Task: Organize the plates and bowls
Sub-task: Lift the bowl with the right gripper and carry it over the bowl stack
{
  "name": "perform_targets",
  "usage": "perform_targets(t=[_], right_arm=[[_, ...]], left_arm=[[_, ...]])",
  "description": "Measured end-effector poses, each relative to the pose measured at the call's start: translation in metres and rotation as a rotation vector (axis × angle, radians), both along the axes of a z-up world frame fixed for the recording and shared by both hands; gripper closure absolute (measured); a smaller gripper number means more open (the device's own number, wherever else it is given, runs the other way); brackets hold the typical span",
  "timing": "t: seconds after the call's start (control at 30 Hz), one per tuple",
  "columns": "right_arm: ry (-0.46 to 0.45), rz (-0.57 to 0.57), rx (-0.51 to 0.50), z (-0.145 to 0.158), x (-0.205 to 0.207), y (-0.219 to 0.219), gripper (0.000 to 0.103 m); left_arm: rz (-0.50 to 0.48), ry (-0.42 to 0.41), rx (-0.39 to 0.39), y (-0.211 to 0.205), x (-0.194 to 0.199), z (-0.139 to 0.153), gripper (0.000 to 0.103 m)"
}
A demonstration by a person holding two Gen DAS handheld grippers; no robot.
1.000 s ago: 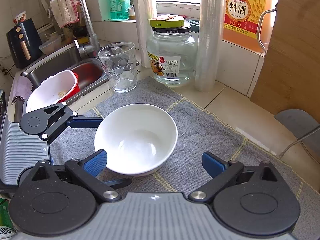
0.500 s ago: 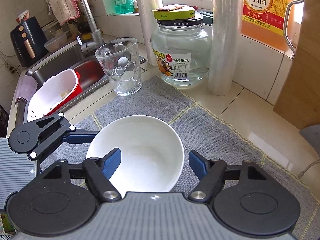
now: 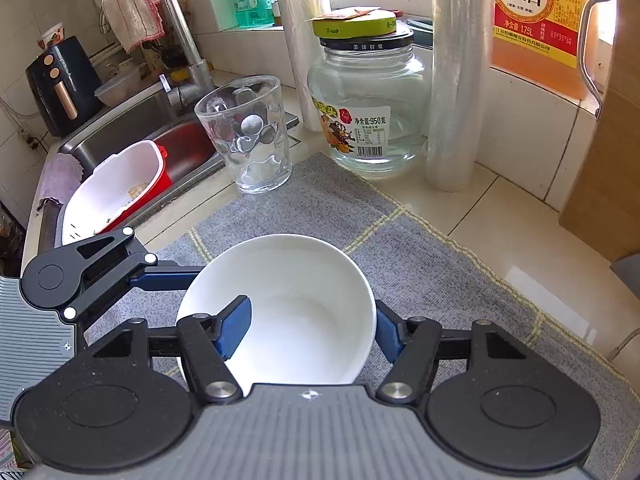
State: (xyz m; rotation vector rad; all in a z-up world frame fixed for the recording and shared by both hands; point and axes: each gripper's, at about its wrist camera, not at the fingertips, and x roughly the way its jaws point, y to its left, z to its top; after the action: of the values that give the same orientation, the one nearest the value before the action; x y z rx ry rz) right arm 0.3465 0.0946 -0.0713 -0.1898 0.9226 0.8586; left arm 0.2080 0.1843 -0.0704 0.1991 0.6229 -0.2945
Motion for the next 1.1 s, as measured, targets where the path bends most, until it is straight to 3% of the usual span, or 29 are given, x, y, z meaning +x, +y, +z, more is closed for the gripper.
perform_targets(t=[0.5,1.1], right_arm=[[0.015,0.018,-0.006,0.015,-0.023,-0.005,0.033],[-0.015,0.028,0.037,0.048,-0.088,-0.043,0.032]], left_arm=[[-0.015,0.024,0.020,-0.009,-0.021,0.017,0.014],[-0.056,0.024,0.044,-0.038,-0.074,0.046,0.013]])
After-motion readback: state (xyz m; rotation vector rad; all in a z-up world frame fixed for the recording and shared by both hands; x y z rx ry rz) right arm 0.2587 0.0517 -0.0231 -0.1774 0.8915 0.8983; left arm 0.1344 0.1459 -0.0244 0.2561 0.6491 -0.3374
